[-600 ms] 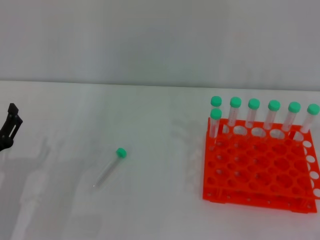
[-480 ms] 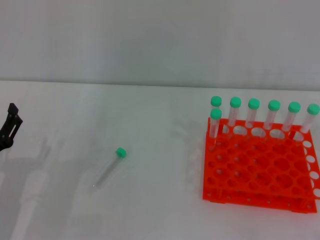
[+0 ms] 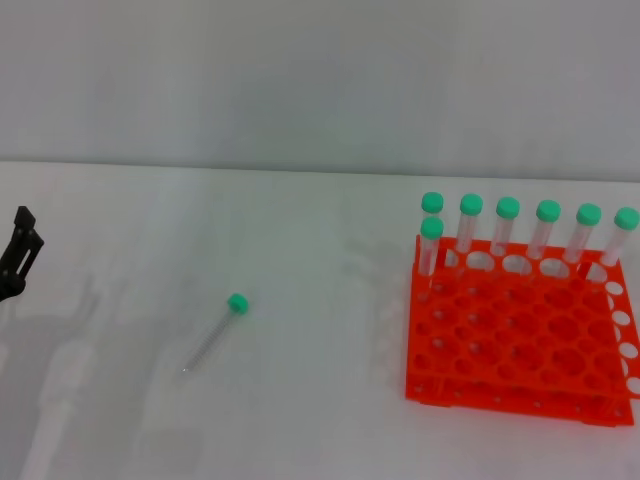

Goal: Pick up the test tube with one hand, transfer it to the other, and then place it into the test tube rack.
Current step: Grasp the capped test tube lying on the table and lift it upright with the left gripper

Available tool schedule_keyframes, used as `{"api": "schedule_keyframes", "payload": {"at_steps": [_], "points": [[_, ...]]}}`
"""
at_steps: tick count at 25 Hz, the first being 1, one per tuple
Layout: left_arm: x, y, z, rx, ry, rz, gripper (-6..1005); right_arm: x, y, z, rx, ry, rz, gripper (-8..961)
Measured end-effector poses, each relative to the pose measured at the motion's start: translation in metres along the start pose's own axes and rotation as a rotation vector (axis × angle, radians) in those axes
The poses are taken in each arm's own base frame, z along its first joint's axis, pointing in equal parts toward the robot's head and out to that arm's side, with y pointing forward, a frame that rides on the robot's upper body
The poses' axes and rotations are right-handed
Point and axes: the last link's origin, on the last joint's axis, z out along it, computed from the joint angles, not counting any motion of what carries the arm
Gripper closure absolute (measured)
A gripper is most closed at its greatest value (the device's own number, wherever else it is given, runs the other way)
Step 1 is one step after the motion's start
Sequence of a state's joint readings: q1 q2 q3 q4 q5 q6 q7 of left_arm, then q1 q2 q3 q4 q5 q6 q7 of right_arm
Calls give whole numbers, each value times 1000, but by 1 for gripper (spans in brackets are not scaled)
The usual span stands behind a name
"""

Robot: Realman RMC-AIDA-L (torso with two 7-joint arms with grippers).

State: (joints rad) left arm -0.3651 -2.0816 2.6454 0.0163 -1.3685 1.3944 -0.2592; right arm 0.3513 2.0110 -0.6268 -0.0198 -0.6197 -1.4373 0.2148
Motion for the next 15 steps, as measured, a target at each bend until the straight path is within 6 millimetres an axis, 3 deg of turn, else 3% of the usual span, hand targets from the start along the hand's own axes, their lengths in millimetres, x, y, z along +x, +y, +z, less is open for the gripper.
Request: {"api": "schedule_keyframes", "payload": {"at_steps": [11, 15], "points": [[-4, 2, 7, -66, -55, -65, 107, 3, -2, -1, 10, 19, -1, 305], [4, -9, 12, -139, -67, -159, 107, 5, -3, 0, 15, 33, -4, 305]]}}
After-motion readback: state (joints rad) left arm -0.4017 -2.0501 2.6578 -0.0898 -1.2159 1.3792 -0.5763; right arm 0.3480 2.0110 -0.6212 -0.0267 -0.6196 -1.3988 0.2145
